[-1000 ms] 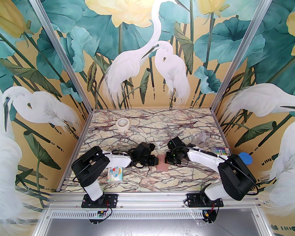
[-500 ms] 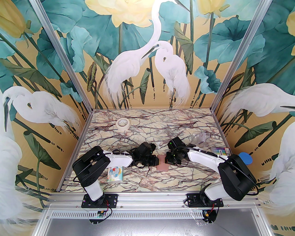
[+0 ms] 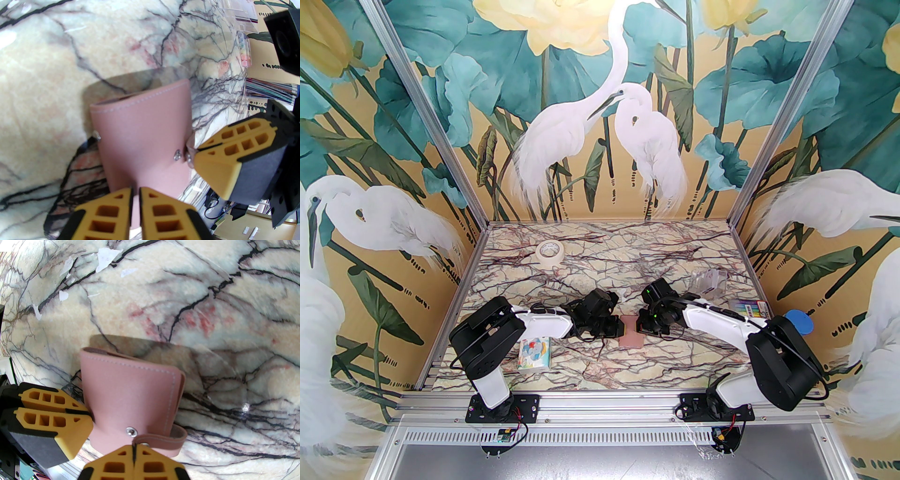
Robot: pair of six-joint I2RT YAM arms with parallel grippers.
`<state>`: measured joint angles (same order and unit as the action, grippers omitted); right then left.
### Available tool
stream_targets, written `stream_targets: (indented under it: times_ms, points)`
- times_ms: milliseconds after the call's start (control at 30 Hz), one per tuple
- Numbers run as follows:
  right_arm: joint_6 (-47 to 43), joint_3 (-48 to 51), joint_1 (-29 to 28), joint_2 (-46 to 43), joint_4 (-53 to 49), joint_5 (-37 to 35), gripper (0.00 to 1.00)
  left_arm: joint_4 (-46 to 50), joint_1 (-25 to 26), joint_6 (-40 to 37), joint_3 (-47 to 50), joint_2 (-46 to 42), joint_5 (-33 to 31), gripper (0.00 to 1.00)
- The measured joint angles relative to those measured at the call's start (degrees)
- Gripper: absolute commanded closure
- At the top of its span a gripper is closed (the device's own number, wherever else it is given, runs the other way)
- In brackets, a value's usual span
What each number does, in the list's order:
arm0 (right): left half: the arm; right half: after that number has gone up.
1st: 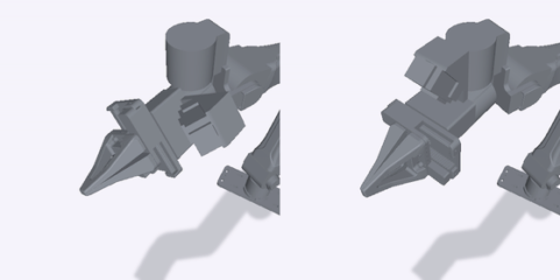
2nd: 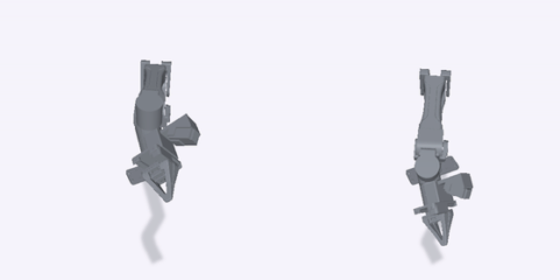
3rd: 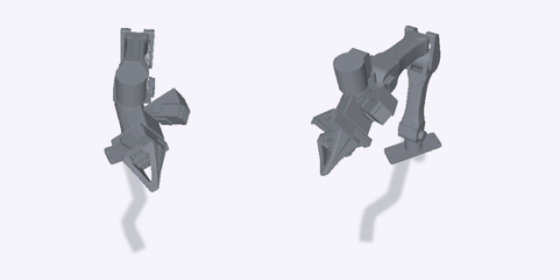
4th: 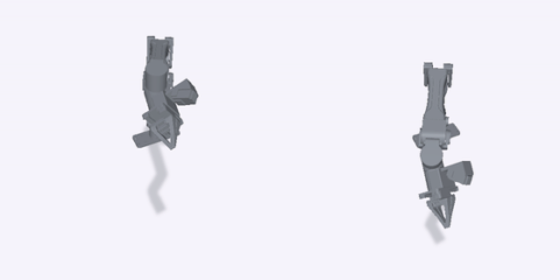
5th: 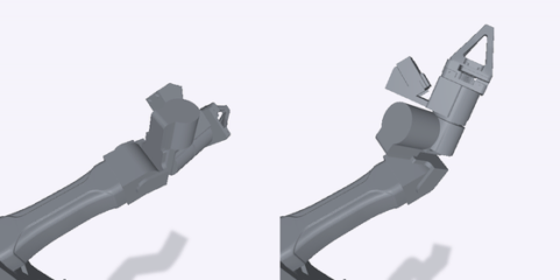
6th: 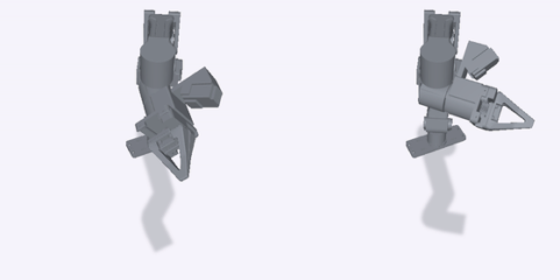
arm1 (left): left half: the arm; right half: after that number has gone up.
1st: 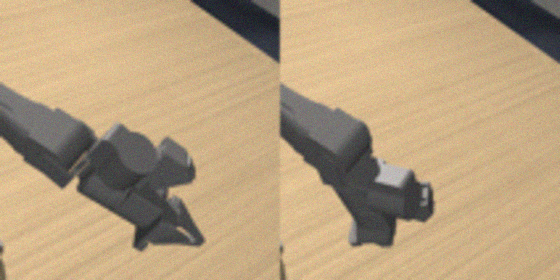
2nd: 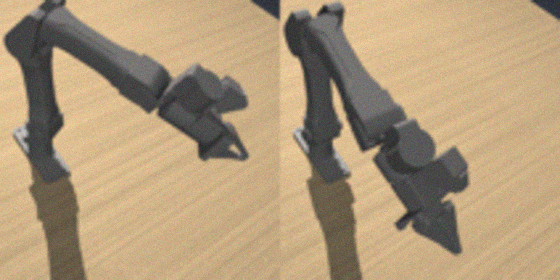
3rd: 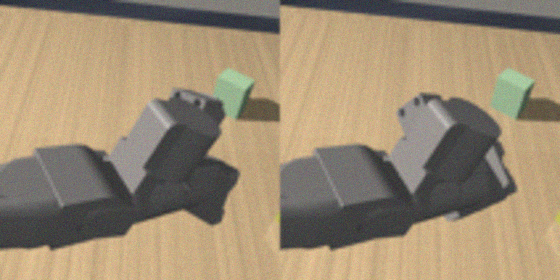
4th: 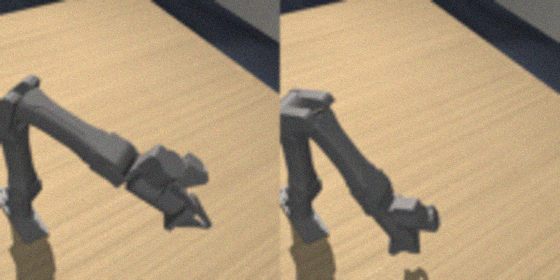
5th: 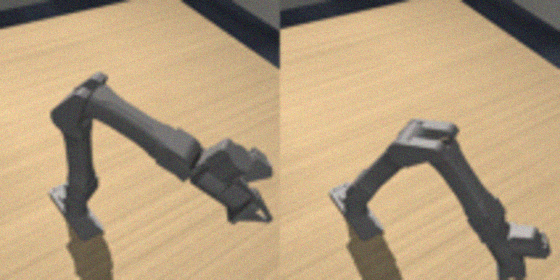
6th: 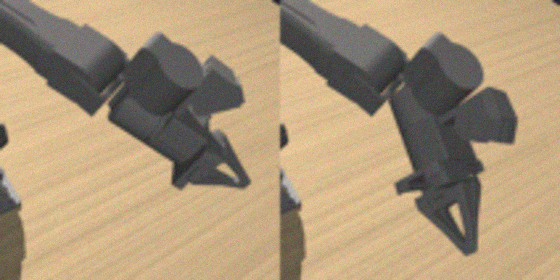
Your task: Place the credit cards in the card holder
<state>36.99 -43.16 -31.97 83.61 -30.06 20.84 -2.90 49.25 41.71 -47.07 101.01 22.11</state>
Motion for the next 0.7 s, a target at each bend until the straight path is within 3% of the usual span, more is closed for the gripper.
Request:
stream_targets:
  times_ms: [700]
  points:
    - [-4.3,-1.1,0.0,-0.7,-0.7,0.3,1.0,1.0,0.6,-0.8,-0.7,0.2,-1.2,0.87]
